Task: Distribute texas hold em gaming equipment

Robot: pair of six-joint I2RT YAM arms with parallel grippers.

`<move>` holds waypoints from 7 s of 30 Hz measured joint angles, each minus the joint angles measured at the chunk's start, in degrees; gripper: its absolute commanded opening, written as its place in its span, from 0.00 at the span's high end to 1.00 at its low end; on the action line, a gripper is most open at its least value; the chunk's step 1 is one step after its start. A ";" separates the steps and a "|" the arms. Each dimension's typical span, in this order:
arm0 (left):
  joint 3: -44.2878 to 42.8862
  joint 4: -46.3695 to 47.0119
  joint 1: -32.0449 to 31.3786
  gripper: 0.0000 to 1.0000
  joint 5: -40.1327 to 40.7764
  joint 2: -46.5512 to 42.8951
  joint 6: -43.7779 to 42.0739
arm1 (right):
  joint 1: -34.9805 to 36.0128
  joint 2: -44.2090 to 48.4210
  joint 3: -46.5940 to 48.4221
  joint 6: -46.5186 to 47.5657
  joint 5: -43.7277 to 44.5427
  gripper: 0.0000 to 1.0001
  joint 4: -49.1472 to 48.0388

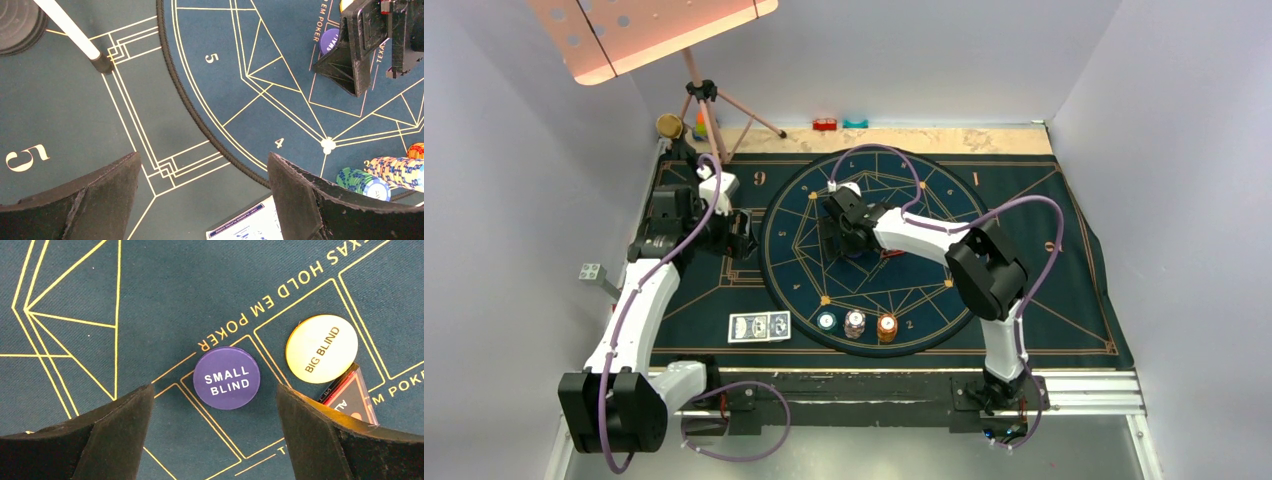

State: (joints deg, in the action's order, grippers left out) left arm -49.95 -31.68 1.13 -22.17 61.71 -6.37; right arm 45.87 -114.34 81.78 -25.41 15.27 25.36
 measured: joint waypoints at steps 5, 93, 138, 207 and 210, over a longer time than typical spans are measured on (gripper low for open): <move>0.26 0.81 0.00 0.00 0.17 0.00 0.00 | 0.00 -0.85 0.00 -0.26 -0.02 0.07 0.09; 0.26 0.61 2.89 0.00 2.05 3.39 1.97 | -4.70 -0.81 1.90 1.70 5.84 0.10 1.22; 0.26 0.52 2.89 0.00 -0.50 2.43 1.22 | -17.31 -18.08 27.34 0.04 2.69 0.71 10.16; 0.26 -1.64 2.89 0.00 -1.73 2.56 -0.70 | -15.15 15.67 -21.22 -11.98 8.07 0.65 6.38; 0.26 -1.97 2.89 0.00 -1.88 2.56 -0.74 | -18.23 19.23 -24.68 -13.64 8.24 0.61 8.52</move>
State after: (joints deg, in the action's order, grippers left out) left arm -49.69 -33.65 4.01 -24.05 64.27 -7.11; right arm 27.64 -95.11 57.10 -39.05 23.51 33.89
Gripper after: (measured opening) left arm 0.995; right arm 0.369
